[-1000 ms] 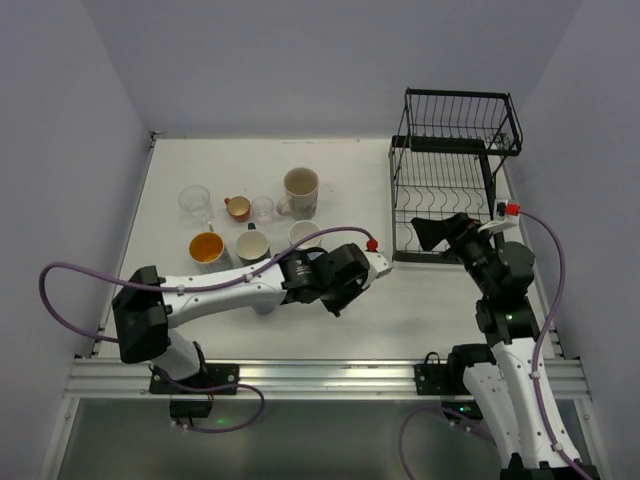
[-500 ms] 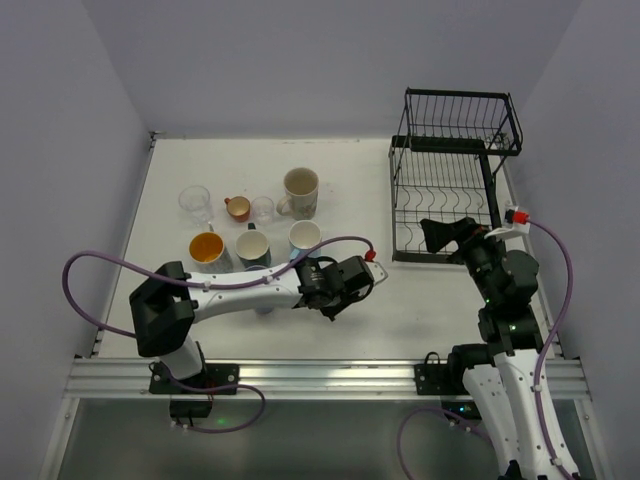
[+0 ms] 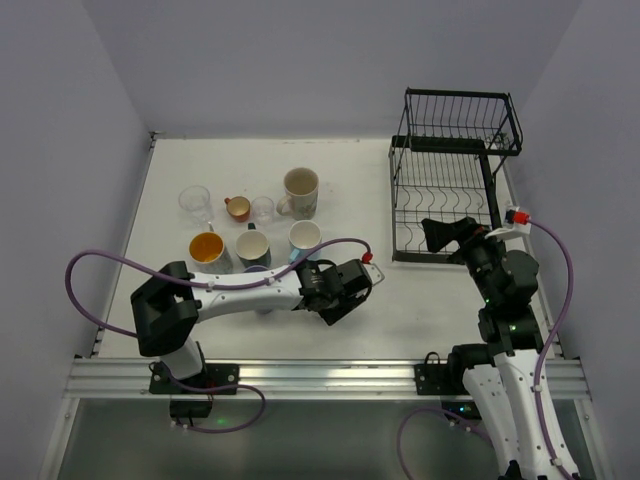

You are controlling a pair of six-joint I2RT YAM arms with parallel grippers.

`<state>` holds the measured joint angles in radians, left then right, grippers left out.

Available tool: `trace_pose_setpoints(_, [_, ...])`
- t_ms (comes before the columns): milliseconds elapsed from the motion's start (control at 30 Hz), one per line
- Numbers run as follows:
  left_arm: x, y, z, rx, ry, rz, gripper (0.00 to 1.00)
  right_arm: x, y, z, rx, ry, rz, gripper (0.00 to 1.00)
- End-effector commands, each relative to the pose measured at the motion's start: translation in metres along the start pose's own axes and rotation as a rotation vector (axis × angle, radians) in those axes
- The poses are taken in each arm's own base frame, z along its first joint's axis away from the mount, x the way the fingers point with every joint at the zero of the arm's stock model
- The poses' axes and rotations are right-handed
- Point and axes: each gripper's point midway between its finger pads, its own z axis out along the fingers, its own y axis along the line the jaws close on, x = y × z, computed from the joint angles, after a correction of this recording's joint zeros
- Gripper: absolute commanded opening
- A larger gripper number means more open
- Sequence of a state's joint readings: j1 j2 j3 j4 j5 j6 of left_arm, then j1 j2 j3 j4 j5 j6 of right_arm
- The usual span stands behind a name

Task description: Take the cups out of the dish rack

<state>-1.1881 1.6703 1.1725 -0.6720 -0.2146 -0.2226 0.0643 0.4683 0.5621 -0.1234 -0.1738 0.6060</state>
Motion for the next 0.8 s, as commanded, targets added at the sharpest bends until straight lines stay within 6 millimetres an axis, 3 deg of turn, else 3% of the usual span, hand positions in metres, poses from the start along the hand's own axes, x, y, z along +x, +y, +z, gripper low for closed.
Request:
trace_pose_setpoints(0, [-0.011,0.004,-0.009,-0.025,-0.06,-0.014,0.55,-0.008,0.0,-0.002,0.007,-0.026,-0.021,0.99])
trace_pose_setpoints(33, [-0.015,0.005,-0.013,-0.026,-0.075,-0.018,0.62,-0.008,0.001,-0.002,0.005,-0.024,-0.021,0.99])
trace_pose_setpoints(267, [-0.04,0.006,-0.037,-0.011,-0.167,-0.048,0.83,-0.008,0.002,-0.002,0.001,-0.021,-0.021,0.99])
trace_pose_setpoints(367, [-0.055,0.003,-0.052,0.016,-0.215,-0.06,0.97,-0.009,0.001,-0.002,0.008,-0.022,-0.024,0.99])
trace_pose_setpoints(500, [-0.079,0.005,-0.079,0.037,-0.313,-0.084,1.0,-0.012,0.003,-0.003,0.008,-0.028,-0.027,0.99])
trace_pose_setpoints(667, [-0.12,0.012,-0.144,0.08,-0.54,-0.131,1.0,-0.015,0.005,-0.007,0.005,-0.031,-0.037,0.99])
trace_pose_setpoints(767, [-0.133,0.025,-0.186,0.069,-0.68,-0.156,1.0,-0.019,0.009,-0.012,0.003,-0.032,-0.044,0.99])
